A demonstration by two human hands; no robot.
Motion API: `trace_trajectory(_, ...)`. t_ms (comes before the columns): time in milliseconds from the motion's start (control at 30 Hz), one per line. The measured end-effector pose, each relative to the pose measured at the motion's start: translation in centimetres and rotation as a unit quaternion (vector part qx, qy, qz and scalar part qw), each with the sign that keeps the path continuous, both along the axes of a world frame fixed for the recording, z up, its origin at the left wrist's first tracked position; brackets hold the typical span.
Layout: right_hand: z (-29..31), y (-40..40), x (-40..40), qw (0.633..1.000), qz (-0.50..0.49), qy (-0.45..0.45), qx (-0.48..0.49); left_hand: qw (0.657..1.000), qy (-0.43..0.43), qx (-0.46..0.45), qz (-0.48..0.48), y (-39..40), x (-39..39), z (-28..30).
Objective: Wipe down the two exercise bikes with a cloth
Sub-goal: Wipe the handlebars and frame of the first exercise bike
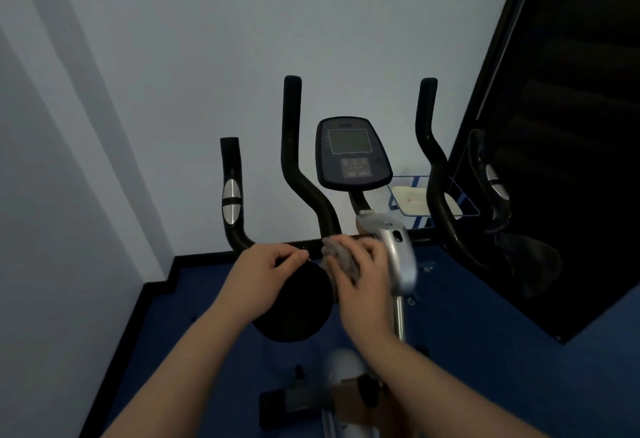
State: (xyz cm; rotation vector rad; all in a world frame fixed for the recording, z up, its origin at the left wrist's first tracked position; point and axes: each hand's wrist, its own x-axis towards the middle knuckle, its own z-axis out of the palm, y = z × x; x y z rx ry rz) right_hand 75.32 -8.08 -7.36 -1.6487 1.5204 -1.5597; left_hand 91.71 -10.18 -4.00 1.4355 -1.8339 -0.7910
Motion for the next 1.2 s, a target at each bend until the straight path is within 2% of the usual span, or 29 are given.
trace_trajectory(100,-1.5,2.0,0.1,0.999,0.012,-0.034,-0.013,1.000,-0.006,-0.009,-0.001,-0.1,0.0,-0.2)
trace_trajectory(267,0.9,-1.8,-0.7,1.000,0.012,0.010,0.011,1.000,0.004,-0.007,-0.007,-0.1,-0.1,0.0)
trace_trajectory(400,-1.9,1.8,0.6,0.999,-0.028,-0.007,-0.028,1.000,0.002,-0.016,-0.010,-0.1,-0.1,0.0)
trace_trajectory(600,0.3,-2.1,-0.1,0.996,-0.022,0.081,-0.008,1.000,0.000,-0.027,-0.013,-0.1,-0.1,0.0)
trace_trajectory(667,-0.3,-1.1,0.3,0.997,-0.042,0.065,-0.016,0.999,0.000,-0.031,-0.014,-0.1,-0.1,0.0)
trace_trajectory(767,-2.3,1.2,0.5,0.997,-0.016,0.054,-0.047,0.999,-0.006,-0.029,-0.012,0.0,0.0,-0.1)
trace_trajectory(900,0.5,-2.5,-0.4,0.996,-0.005,0.090,-0.012,1.000,-0.003,-0.024,-0.015,0.0,-0.1,0.0)
trace_trajectory(1067,-1.5,0.8,0.8,0.999,-0.017,0.020,-0.041,0.999,-0.006,-0.031,-0.013,0.1,-0.2,0.1)
trace_trajectory(1200,0.4,-2.3,-0.8,0.998,0.019,0.064,-0.005,1.000,-0.003,-0.020,-0.011,0.1,-0.1,-0.1)
